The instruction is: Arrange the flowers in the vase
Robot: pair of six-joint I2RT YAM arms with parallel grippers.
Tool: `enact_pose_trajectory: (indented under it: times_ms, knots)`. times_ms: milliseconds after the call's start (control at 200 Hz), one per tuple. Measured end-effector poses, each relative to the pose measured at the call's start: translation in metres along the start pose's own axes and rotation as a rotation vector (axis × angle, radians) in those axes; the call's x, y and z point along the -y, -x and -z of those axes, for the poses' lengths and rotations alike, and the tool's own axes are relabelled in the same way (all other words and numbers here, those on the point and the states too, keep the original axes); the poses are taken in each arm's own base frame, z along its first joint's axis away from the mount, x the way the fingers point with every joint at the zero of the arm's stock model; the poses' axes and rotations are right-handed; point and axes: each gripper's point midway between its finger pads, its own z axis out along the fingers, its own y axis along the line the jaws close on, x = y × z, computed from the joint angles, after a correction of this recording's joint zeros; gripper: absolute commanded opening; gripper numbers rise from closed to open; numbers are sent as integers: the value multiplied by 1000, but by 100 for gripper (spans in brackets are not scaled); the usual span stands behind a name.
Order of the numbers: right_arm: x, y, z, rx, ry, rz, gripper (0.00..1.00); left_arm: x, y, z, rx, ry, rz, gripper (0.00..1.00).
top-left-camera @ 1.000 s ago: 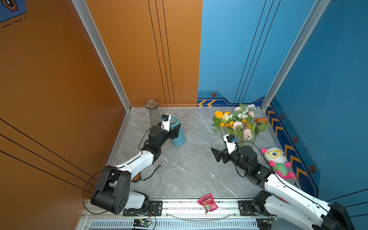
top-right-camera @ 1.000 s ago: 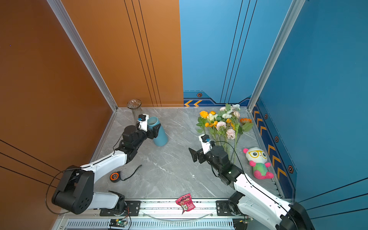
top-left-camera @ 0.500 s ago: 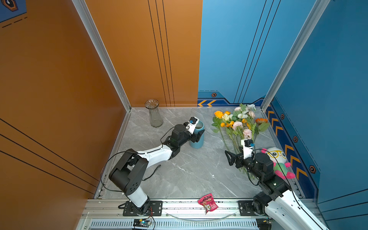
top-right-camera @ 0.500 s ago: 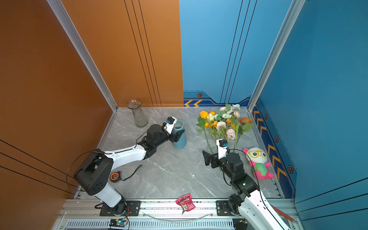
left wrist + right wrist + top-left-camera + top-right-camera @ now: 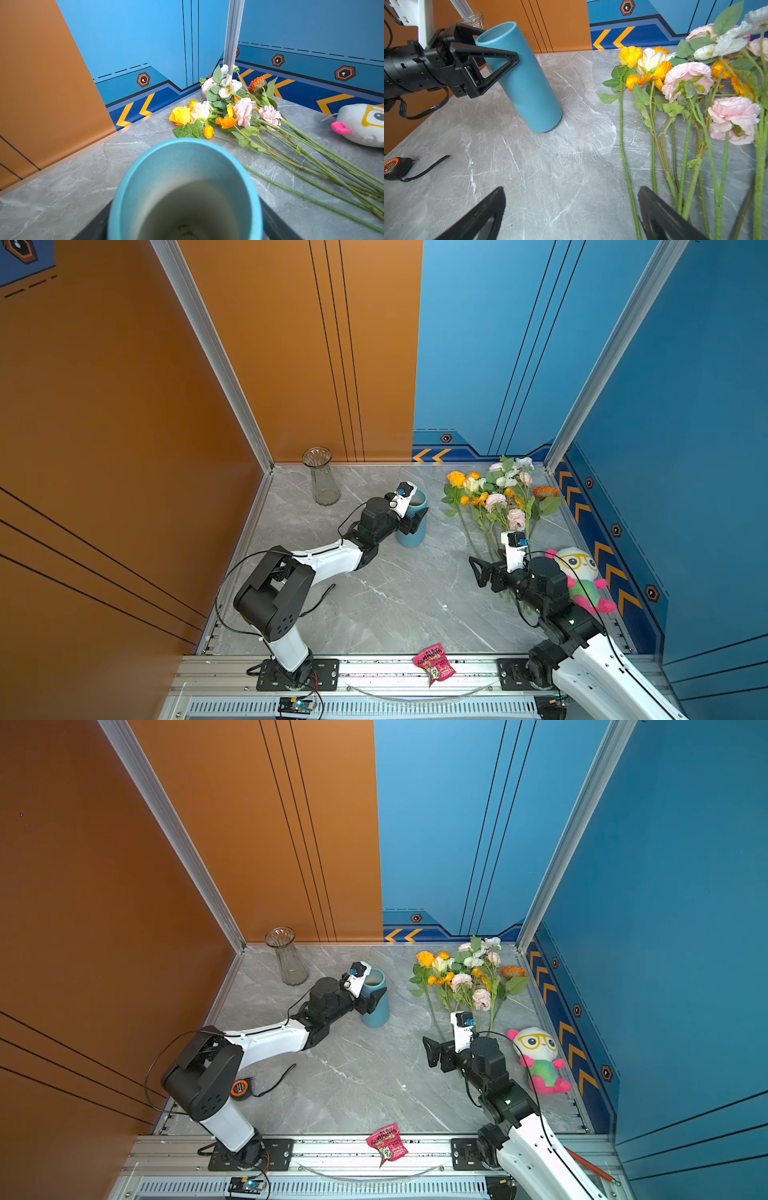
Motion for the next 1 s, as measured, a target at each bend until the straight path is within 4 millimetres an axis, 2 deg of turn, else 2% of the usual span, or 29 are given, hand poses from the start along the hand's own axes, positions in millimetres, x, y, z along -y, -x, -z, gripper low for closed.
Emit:
enact_pose_trajectory:
  times_ms: [150, 190, 210, 270, 295, 405, 761, 856, 1001]
  knots:
    - [0, 0, 0, -2, 0, -1, 100, 2, 0, 0, 5, -3, -16, 84]
    - [1, 0, 0, -2, -1, -2, 100, 2, 0, 1, 8, -4, -20, 85]
    - [1, 0, 0, -1, -2, -3, 100, 2, 0, 1, 11, -4, -23, 90]
    - [2, 0, 0, 0, -5, -5, 100, 2, 8, 1, 42, -4, -34, 93]
    - [3, 0, 0, 1, -6, -6, 100, 2, 12, 2, 55, -2, -36, 100]
    - [3, 1, 0, 2, -6, -7, 100, 1, 23, 4, 96, 0, -47, 98]
    - [7, -1, 0, 2, -11, -28, 100, 6, 38, 13, 145, -30, -55, 98]
    - [12, -4, -1, -5, -26, -41, 100, 9, 51, 20, 177, -57, -60, 98]
    - [21, -9, -5, -29, -56, -69, 100, 15, 83, 39, 243, -111, -69, 98]
